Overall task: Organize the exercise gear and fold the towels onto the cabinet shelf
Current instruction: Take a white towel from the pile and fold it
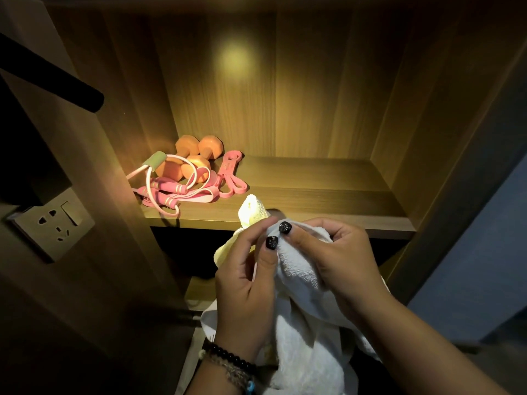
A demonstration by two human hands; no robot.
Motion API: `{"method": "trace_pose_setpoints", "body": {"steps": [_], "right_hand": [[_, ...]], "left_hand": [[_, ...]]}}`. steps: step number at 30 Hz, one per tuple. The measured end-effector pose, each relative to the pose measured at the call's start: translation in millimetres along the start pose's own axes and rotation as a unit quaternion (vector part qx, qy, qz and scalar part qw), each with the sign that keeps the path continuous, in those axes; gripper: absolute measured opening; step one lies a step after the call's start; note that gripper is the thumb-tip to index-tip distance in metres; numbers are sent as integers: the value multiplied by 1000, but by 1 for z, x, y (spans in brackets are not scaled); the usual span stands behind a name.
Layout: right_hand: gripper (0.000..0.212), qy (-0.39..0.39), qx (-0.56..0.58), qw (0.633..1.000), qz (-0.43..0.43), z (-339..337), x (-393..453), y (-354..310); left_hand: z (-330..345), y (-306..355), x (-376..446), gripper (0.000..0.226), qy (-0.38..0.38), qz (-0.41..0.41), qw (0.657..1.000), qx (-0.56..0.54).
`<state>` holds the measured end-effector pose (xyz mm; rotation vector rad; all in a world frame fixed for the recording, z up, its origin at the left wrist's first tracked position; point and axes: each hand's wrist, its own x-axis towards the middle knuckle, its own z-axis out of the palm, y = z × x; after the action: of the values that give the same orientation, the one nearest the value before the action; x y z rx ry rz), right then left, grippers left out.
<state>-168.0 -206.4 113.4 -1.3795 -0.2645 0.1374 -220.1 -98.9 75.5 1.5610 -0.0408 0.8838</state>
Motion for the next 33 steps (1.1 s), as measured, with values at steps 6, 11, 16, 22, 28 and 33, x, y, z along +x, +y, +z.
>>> {"method": "trace_pose_setpoints", "body": {"steps": [6,11,16,22,28,33], "right_hand": [[11,-24,17,1000,0,-1,1,6],[7,-8,-5,999,-35,-6,8,8],[8,8,28,1000,-7,-9,7,13],[13,-4,43,999,21,-12,3,24],[13,-21,2,999,-27,-12,11,21],[14,-13,-61,993,-102,-13,26,2]], "left_hand": [[3,-12,6,20,23,-4,998,55],[3,-10,15,20,-20,-14,999,37],[0,-9,11,28,-64,-7,997,38],[3,-14,2,19,-49,-32,998,40],[5,-15,14,12,-49,-53,996,44],[10,5,46,24,-86,8,993,81]]}}
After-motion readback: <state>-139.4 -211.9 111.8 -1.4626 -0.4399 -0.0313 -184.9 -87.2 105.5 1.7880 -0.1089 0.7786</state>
